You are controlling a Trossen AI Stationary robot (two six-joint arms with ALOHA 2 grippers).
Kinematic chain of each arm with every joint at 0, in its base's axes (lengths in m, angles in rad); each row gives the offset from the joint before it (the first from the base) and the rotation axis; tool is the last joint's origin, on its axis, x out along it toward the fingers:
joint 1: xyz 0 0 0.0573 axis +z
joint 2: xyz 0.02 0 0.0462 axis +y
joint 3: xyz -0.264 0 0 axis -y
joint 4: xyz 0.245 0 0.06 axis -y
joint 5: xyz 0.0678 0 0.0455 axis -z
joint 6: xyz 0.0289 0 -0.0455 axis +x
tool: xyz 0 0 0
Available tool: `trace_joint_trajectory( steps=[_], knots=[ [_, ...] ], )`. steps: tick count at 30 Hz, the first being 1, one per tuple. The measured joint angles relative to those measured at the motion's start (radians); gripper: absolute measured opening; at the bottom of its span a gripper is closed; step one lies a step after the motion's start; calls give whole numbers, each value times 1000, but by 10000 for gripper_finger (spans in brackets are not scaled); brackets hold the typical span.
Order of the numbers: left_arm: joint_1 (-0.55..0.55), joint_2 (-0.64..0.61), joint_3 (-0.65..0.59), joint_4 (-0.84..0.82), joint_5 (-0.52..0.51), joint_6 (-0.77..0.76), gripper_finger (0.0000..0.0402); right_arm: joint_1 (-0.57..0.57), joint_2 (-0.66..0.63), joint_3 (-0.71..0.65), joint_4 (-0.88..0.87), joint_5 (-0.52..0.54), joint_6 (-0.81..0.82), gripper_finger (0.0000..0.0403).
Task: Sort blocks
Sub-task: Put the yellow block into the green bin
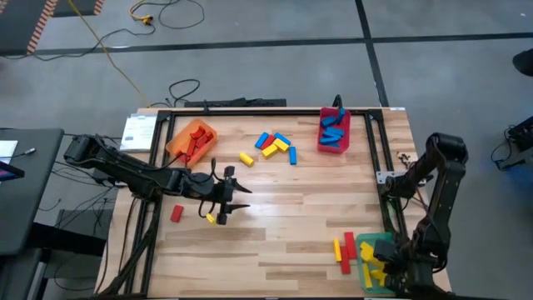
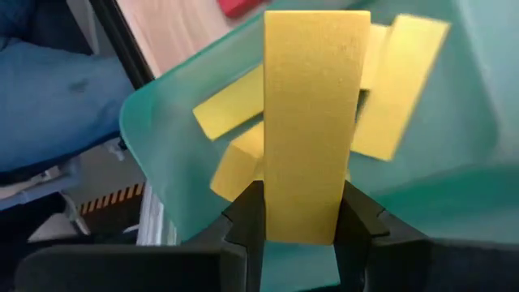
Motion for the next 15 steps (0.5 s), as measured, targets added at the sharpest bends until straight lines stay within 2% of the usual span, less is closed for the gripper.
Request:
trace_joint_trajectory(
  steps=[15],
  knots=[
    [-1,0,0,-76,8,-79,197,-19,42,0,60,-46,29,129]
  ],
)
